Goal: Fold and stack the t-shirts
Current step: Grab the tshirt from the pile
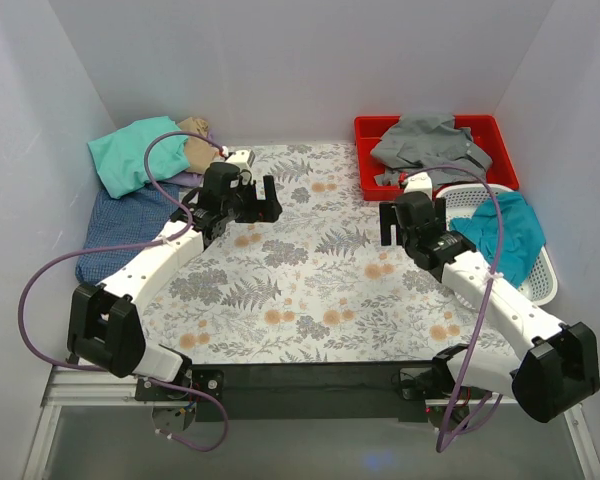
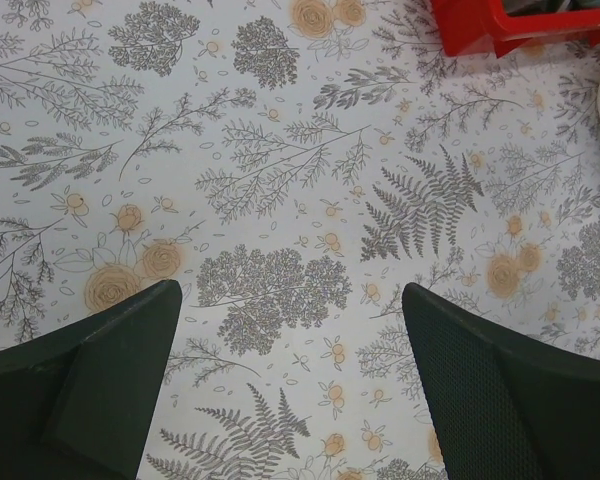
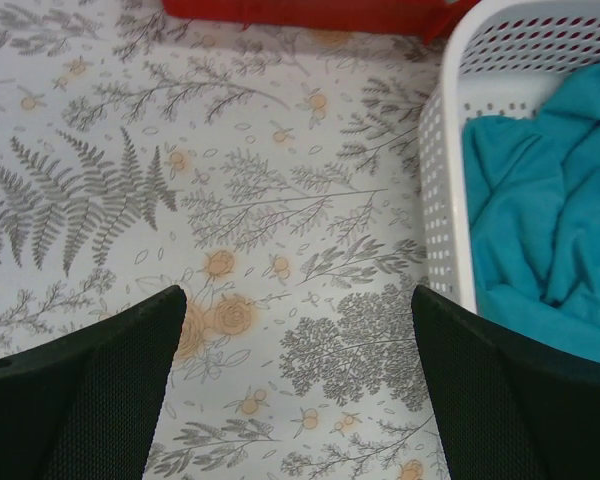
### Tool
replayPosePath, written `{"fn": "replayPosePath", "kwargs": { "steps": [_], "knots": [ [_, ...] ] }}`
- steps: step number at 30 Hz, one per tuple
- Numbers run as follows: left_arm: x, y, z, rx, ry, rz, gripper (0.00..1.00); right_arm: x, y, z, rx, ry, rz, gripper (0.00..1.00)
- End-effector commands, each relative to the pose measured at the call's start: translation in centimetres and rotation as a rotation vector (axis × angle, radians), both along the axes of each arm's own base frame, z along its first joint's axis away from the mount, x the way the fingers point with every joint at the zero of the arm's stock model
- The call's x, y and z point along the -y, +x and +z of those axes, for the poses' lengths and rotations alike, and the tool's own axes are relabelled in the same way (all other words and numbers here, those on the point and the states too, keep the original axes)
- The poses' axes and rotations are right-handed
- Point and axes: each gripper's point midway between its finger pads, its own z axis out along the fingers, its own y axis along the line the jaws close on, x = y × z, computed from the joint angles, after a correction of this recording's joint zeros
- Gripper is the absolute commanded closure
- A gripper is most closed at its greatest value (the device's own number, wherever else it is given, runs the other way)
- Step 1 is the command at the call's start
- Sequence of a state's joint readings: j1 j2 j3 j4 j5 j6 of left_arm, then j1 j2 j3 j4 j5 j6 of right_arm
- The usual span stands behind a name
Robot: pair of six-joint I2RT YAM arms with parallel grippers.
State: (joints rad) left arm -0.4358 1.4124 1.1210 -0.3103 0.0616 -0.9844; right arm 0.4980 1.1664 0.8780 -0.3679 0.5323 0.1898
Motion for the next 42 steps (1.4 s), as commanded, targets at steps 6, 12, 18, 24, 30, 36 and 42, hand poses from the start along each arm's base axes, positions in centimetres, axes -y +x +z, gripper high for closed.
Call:
{"fn": "replayPosePath", "kwargs": {
  "steps": [6,12,18,24,30,36,42],
  "knots": [
    [-0.4,1.3,2.8,0.092,0.022,0.020,0.08,8.0,2.6,7.4,0.197,-0.094,-0.337,0.01],
    [-0.9,0.7,1.5,0.063,0.059,0.010,0.08,12.3,3.5,7.3,0.191,-0.057,-0.466,0.02],
    [-1.1,0.8,0.8,0.027,0.036,0.058,0.08,15.9,3.3,3.7,0.096,-0.036,-0.561,0.02],
    [-0.9,1.1,0.7,0.027,0.024,0.057,0.08,19.2,2.9,1.4,0.039,-0.012,-0.646,0.02],
    [0.0,0.6,0.4,0.012,0.014,-0.007,0.08,20.9,2.7,-0.5,-0.010,-0.007,-0.698,0.02],
    [0.4,0.6,0.2,0.008,0.017,-0.033,0.08,21.9,2.5,-3.2,-0.075,-0.006,-0.744,0.02],
    [0.8,0.1,-0.3,-0.014,0.011,-0.068,0.08,21.9,2.9,-8.0,-0.193,0.040,-0.757,0.02]
  ]
}}
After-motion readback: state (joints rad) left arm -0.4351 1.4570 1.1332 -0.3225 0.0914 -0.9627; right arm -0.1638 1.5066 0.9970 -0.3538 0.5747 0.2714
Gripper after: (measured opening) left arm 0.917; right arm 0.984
